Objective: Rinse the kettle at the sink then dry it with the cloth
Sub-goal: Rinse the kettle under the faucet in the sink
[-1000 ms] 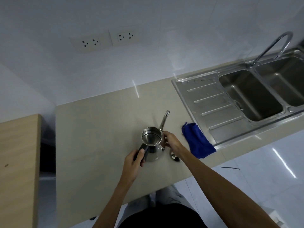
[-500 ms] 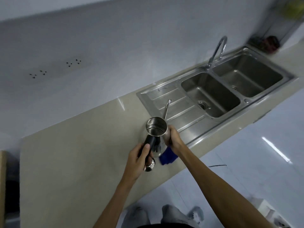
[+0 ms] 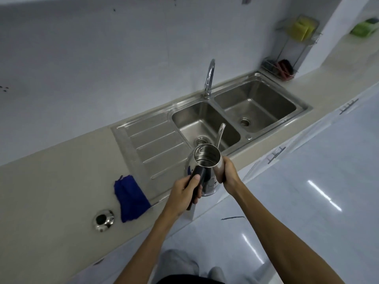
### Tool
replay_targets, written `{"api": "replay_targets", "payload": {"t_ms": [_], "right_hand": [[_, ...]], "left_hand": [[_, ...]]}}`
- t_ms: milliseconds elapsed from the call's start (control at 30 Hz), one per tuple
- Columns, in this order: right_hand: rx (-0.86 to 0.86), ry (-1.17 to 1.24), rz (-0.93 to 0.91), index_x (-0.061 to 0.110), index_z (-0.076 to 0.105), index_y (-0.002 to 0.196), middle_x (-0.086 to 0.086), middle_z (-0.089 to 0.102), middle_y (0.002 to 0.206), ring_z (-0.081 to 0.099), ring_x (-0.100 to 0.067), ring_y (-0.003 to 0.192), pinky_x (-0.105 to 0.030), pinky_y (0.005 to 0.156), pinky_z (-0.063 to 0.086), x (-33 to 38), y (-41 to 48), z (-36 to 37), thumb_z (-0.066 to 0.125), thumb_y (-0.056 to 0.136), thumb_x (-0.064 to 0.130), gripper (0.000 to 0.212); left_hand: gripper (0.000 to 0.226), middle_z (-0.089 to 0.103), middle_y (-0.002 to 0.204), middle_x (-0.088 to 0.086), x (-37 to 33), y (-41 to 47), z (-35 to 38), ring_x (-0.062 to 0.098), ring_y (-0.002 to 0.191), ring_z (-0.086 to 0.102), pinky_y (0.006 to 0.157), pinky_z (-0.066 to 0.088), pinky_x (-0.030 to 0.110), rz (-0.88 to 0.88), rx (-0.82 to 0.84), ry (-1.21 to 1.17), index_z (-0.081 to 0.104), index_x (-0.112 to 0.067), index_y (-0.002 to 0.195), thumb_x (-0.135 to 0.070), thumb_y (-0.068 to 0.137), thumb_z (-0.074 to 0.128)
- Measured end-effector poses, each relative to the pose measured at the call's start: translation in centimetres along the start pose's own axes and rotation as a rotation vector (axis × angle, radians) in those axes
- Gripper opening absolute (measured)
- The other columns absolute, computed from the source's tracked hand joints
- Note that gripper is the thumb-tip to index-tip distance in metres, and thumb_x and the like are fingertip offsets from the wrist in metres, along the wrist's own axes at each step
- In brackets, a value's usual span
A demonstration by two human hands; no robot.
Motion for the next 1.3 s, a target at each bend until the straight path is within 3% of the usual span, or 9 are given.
{"api": "replay_targets", "payload": {"t_ms": [167,367,467,700,900,967,1167,1233,1300], "right_hand": [[0.065,-0.055,-0.006,0.028,0.058,0.058,0.005,0.041,0.041,0.027,-0.009,0.035,-0.024,0.040,0.018,2.8,3.9,-2.4,0.036,0.095,0.038,0.045],[0.123,-0.132,0.035,0.022,0.062,0.074,0.006,0.050,0.041,0.043,-0.005,0.032,-0.017,0.034,0.030,6.3,10.4,-2.4,0.037,0.100,0.036,0.039],[0.197,-0.157,0.047,0.022,0.070,0.094,0.008,0.057,0.044,0.053,-0.002,0.035,-0.014,0.033,0.035,8.1,13.3,-1.7,0.039,0.102,0.035,0.034],[0.331,-0.321,0.095,0.017,0.060,0.077,-0.001,0.046,0.048,0.033,-0.010,0.036,-0.022,0.038,0.023,9.6,19.1,1.6,0.037,0.101,0.029,0.036],[0.432,-0.397,0.172,0.010,0.070,0.085,-0.010,0.062,0.071,0.055,-0.025,0.069,-0.036,0.064,0.045,10.9,23.1,3.7,0.049,0.092,0.038,0.036],[0.478,-0.439,0.217,0.009,0.074,0.102,-0.012,0.073,0.093,0.067,-0.027,0.090,-0.037,0.080,0.054,11.0,24.6,4.1,0.052,0.089,0.041,0.041],[0.647,-0.405,0.311,0.016,0.073,0.085,0.000,0.077,0.073,0.071,-0.010,0.064,-0.016,0.052,0.052,11.5,26.8,4.8,0.044,0.098,0.033,0.036],[0.702,-0.422,0.307,0.014,0.072,0.090,-0.001,0.077,0.076,0.072,-0.012,0.069,-0.017,0.056,0.055,11.6,27.3,4.7,0.042,0.100,0.033,0.037],[0.721,-0.500,0.300,0.013,0.073,0.097,-0.005,0.075,0.084,0.066,-0.017,0.080,-0.025,0.073,0.055,11.8,28.0,4.2,0.042,0.100,0.038,0.040]], "left_hand": [[0.036,0.066,0.066,0.004,-0.3,3.7,3.5,0.019,0.055,0.057,0.055,0.048,0.028,-0.019,-0.053,-0.042,0.065,-0.016,0.076,-0.035,0.103,0.052],[0.039,0.062,0.069,0.012,-0.7,9.0,4.9,0.020,0.059,0.057,0.061,0.050,0.024,-0.042,-0.152,-0.074,0.062,-0.005,0.081,-0.025,0.108,0.042],[0.040,0.061,0.066,0.009,-0.5,11.3,5.3,0.019,0.058,0.056,0.059,0.048,0.024,-0.060,-0.247,-0.118,0.062,-0.006,0.080,-0.027,0.107,0.041],[0.039,0.055,0.057,0.003,-0.2,16.1,5.3,0.014,0.045,0.047,0.045,0.039,0.025,-0.076,-0.545,-0.197,0.060,-0.008,0.080,-0.033,0.106,0.044],[0.041,0.052,0.056,0.010,-0.8,19.0,6.1,0.022,0.049,0.045,0.048,0.036,0.031,-0.074,-0.806,-0.242,0.059,-0.012,0.071,-0.031,0.106,0.047],[0.043,0.052,0.055,0.010,-0.7,20.1,6.8,0.019,0.046,0.046,0.047,0.036,0.029,-0.073,-0.901,-0.265,0.059,-0.017,0.066,-0.030,0.105,0.048],[0.047,0.046,0.047,0.002,0.2,22.7,9.1,0.018,0.044,0.043,0.046,0.035,0.028,-0.047,-1.205,-0.317,0.056,-0.026,0.053,-0.044,0.096,0.053],[0.045,0.045,0.048,-0.005,0.7,23.4,9.7,0.021,0.052,0.043,0.053,0.036,0.034,-0.042,-1.305,-0.328,0.058,-0.027,0.052,-0.053,0.089,0.054],[0.043,0.047,0.048,-0.010,1.3,24.1,10.1,0.020,0.054,0.045,0.057,0.038,0.035,-0.030,-1.374,-0.326,0.061,-0.029,0.054,-0.056,0.086,0.055]]}}
Point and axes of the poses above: each hand's wrist, its own y-axis towards the middle knuckle, its own z-axis out of the palm, x = y × z, the point moved 8 cm from there along y, towards the middle knuckle
